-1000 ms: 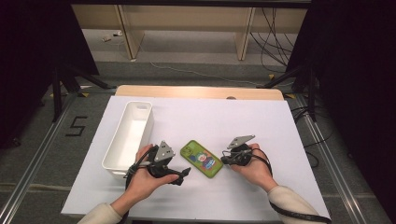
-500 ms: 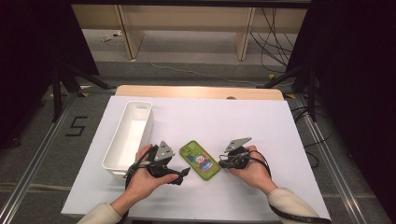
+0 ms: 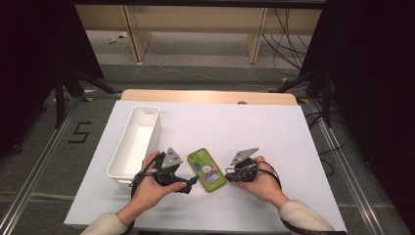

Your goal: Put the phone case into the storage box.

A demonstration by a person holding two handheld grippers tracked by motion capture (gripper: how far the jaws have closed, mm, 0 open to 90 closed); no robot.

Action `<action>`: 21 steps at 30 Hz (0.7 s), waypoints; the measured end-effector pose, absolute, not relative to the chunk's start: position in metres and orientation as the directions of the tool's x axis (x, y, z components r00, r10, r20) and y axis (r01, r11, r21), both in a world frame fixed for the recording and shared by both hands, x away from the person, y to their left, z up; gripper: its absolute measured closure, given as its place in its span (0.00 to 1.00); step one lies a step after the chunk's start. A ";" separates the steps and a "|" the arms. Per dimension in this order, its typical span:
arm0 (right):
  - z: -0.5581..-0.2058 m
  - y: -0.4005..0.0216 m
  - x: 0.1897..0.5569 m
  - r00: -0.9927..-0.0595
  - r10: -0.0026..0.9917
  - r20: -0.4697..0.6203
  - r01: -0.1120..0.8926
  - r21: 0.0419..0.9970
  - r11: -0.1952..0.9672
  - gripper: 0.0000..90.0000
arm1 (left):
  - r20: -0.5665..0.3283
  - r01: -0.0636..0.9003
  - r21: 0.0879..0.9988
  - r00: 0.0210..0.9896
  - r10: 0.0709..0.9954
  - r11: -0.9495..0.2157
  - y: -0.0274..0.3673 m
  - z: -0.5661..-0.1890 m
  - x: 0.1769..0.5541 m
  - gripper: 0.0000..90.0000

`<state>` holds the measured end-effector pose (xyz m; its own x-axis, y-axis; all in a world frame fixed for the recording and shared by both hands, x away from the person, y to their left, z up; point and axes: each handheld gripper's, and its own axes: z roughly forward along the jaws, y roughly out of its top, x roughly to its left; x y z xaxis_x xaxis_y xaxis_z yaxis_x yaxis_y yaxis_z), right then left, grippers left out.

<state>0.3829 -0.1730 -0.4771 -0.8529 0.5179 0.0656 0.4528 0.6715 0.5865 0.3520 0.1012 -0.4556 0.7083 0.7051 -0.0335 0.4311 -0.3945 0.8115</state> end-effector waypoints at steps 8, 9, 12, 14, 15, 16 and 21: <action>-0.478 -0.165 0.377 -0.871 0.484 0.090 0.437 0.595 0.675 1.00 | -0.040 0.441 0.806 0.708 0.705 -0.396 0.101 -0.456 0.352 0.02; -0.478 -0.164 0.376 -0.873 0.480 0.091 0.435 0.592 0.679 1.00 | -0.041 0.442 0.804 0.707 0.706 -0.397 0.101 -0.456 0.352 0.02; -0.479 -0.159 0.374 -0.882 0.463 0.091 0.420 0.598 0.682 1.00 | -0.043 0.445 0.802 0.708 0.705 -0.398 0.101 -0.457 0.353 0.02; -0.479 -0.156 0.372 -0.886 0.454 0.092 0.414 0.597 0.687 1.00 | -0.046 0.448 0.801 0.708 0.705 -0.398 0.101 -0.457 0.353 0.02; -0.479 -0.154 0.372 -0.888 0.450 0.093 0.410 0.599 0.688 1.00 | -0.049 0.452 0.797 0.709 0.703 -0.401 0.101 -0.457 0.353 0.02; -0.479 -0.152 0.371 -0.891 0.444 0.093 0.407 0.600 0.689 1.00 | -0.051 0.454 0.797 0.707 0.705 -0.399 0.101 -0.457 0.353 0.02; -0.480 -0.144 0.367 -0.899 0.426 0.101 0.395 0.604 0.692 1.00 | -0.060 0.467 0.789 0.706 0.706 -0.400 0.100 -0.459 0.353 0.03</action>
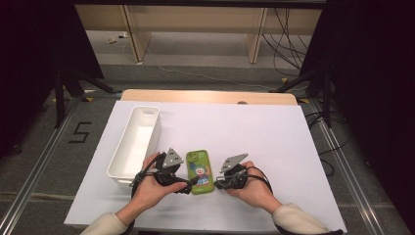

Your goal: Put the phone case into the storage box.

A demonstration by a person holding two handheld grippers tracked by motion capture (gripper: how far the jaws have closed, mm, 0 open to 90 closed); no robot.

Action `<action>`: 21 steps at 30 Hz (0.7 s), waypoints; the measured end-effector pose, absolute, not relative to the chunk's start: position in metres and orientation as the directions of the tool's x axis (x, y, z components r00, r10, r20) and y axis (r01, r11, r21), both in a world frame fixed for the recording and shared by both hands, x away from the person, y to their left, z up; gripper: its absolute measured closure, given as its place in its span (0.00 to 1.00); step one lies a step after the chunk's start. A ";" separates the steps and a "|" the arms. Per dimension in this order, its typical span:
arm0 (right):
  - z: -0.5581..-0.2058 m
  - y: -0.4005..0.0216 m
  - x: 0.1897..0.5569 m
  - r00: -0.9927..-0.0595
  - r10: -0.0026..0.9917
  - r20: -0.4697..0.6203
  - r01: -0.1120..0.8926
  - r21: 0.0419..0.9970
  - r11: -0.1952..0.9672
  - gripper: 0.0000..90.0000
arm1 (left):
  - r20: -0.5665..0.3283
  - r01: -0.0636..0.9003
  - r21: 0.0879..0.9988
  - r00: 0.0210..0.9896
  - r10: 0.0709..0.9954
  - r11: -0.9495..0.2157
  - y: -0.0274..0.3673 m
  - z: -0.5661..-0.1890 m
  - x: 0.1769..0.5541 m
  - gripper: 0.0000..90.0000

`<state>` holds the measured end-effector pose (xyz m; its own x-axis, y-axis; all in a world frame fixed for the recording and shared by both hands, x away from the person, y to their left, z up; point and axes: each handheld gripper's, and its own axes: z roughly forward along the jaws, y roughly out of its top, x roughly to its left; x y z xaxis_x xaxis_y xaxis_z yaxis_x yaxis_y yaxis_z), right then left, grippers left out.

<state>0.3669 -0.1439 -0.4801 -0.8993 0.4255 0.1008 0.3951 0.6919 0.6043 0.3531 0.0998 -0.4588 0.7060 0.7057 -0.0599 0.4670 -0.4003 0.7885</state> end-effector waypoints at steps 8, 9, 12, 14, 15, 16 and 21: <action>-0.482 -0.132 0.363 -0.909 0.401 0.111 0.380 0.614 0.691 1.00 | -0.056 0.472 0.783 0.702 0.710 -0.405 0.101 -0.458 0.354 0.03; -0.482 -0.130 0.362 -0.910 0.398 0.113 0.379 0.617 0.690 1.00 | -0.056 0.472 0.784 0.701 0.711 -0.404 0.101 -0.458 0.354 0.03; -0.483 -0.125 0.361 -0.914 0.391 0.111 0.371 0.621 0.690 1.00 | -0.056 0.474 0.782 0.700 0.712 -0.404 0.101 -0.458 0.354 0.03; -0.483 -0.122 0.359 -0.915 0.388 0.111 0.368 0.624 0.689 1.00 | -0.054 0.474 0.781 0.701 0.712 -0.407 0.101 -0.458 0.354 0.03; -0.484 -0.121 0.359 -0.917 0.384 0.110 0.364 0.626 0.690 1.00 | -0.053 0.473 0.781 0.701 0.711 -0.408 0.101 -0.458 0.354 0.03; -0.484 -0.119 0.358 -0.916 0.385 0.113 0.366 0.627 0.688 1.00 | -0.053 0.474 0.781 0.700 0.712 -0.408 0.101 -0.458 0.354 0.03; -0.485 -0.113 0.357 -0.919 0.377 0.115 0.360 0.634 0.684 1.00 | -0.052 0.474 0.781 0.699 0.713 -0.407 0.102 -0.458 0.355 0.03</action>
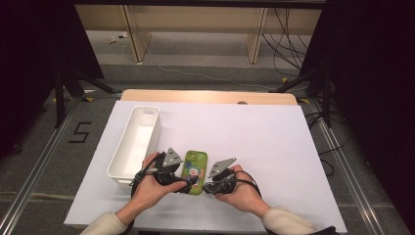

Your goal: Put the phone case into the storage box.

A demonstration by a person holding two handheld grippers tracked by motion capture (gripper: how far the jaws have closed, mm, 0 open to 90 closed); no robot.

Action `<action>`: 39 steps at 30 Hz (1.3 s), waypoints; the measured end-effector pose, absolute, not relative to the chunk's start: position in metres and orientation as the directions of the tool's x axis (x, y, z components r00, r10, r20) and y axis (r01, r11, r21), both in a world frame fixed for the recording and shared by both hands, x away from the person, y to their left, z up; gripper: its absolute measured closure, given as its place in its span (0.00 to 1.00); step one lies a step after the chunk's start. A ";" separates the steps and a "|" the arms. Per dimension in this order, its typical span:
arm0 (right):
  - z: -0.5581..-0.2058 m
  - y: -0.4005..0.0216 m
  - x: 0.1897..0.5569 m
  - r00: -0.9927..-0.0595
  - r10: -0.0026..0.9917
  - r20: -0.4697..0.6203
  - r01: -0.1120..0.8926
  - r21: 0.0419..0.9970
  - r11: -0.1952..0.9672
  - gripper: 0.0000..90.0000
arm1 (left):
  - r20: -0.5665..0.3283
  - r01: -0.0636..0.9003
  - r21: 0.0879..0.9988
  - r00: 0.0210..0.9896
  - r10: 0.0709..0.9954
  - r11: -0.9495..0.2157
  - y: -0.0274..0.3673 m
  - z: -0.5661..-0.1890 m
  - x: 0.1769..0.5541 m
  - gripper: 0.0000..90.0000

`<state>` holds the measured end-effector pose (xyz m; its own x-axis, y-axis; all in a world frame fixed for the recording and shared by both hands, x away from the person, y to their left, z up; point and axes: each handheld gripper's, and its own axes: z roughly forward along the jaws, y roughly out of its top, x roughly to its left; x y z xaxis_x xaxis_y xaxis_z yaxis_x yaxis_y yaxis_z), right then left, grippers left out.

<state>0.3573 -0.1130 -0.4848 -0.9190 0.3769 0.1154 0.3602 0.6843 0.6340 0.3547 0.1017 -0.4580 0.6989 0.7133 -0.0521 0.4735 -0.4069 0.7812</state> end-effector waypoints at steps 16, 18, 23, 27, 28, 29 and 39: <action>-0.488 -0.100 0.356 -0.921 0.368 0.128 0.357 0.656 0.665 1.00 | -0.057 0.484 0.779 0.688 0.724 -0.399 0.104 -0.457 0.356 0.04; -0.489 -0.100 0.356 -0.920 0.368 0.133 0.360 0.658 0.661 1.00 | -0.056 0.484 0.779 0.687 0.724 -0.399 0.104 -0.457 0.356 0.04; -0.490 -0.100 0.356 -0.919 0.367 0.143 0.364 0.666 0.651 1.00 | -0.062 0.485 0.781 0.687 0.724 -0.393 0.104 -0.457 0.357 0.04; -0.489 -0.101 0.356 -0.920 0.365 0.144 0.361 0.671 0.647 0.95 | -0.062 0.483 0.781 0.690 0.721 -0.395 0.105 -0.456 0.356 0.04; -0.488 -0.102 0.356 -0.919 0.366 0.146 0.363 0.672 0.645 0.93 | -0.063 0.484 0.781 0.690 0.721 -0.395 0.105 -0.456 0.356 0.04; -0.487 -0.104 0.356 -0.919 0.368 0.144 0.363 0.677 0.641 0.91 | -0.062 0.484 0.780 0.691 0.721 -0.397 0.105 -0.456 0.356 0.04; -0.459 -0.142 0.358 -0.881 0.444 0.165 0.401 0.759 0.513 0.49 | -0.069 0.484 0.785 0.689 0.721 -0.387 0.107 -0.453 0.357 0.01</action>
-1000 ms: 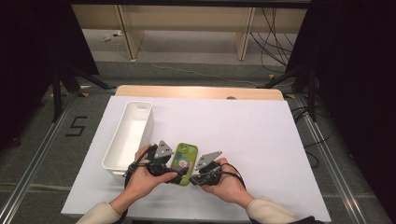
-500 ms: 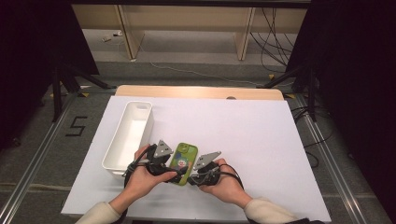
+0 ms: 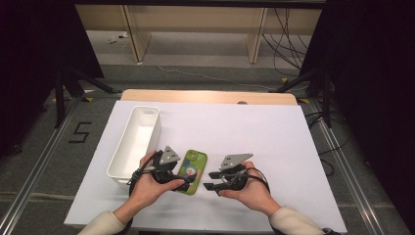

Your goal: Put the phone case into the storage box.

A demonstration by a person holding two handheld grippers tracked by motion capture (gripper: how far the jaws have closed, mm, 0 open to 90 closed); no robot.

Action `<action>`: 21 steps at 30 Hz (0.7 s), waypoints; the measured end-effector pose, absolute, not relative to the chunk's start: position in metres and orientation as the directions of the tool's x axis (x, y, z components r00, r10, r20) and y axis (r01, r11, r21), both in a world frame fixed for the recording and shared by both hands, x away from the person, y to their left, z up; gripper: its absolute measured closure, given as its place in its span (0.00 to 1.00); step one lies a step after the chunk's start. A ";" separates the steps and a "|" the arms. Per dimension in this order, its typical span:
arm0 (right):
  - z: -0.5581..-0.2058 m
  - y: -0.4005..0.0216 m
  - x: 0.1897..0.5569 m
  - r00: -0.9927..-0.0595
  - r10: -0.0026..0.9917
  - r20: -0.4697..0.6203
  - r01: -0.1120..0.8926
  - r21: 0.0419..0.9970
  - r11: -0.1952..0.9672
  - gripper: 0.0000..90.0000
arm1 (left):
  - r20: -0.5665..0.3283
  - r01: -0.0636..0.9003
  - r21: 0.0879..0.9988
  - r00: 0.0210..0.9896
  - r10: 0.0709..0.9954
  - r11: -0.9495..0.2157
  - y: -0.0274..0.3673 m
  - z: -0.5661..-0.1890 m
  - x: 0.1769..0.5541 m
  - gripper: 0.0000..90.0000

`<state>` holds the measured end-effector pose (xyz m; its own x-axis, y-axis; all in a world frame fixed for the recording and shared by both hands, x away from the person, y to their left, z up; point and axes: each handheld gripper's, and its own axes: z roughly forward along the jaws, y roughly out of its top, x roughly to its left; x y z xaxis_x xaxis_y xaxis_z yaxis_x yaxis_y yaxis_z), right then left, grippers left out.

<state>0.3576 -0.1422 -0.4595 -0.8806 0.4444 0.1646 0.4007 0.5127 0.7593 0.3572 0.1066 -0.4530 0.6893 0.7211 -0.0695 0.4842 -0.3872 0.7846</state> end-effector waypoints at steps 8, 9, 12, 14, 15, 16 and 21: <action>-0.451 -0.175 0.355 -0.870 0.482 0.101 0.341 0.831 0.440 0.17 | -0.083 0.480 0.796 0.690 0.719 -0.369 0.102 -0.451 0.359 0.00; -0.450 -0.177 0.354 -0.871 0.482 0.095 0.329 0.841 0.429 0.17 | -0.084 0.481 0.795 0.689 0.720 -0.369 0.102 -0.451 0.359 0.00; -0.444 -0.182 0.353 -0.871 0.484 0.082 0.301 0.868 0.394 0.15 | -0.084 0.487 0.794 0.681 0.727 -0.364 0.103 -0.450 0.359 0.00; -0.441 -0.185 0.353 -0.869 0.489 0.073 0.286 0.881 0.376 0.13 | -0.086 0.491 0.793 0.678 0.730 -0.362 0.103 -0.450 0.360 0.00; -0.441 -0.187 0.353 -0.870 0.488 0.069 0.279 0.886 0.371 0.12 | -0.091 0.493 0.794 0.675 0.733 -0.356 0.103 -0.449 0.360 0.00; -0.440 -0.189 0.353 -0.871 0.488 0.063 0.270 0.890 0.367 0.10 | -0.093 0.496 0.793 0.673 0.734 -0.354 0.103 -0.449 0.361 0.00; -0.436 -0.200 0.351 -0.856 0.514 0.054 0.267 0.898 0.349 0.09 | -0.093 0.511 0.784 0.659 0.747 -0.353 0.101 -0.446 0.362 0.00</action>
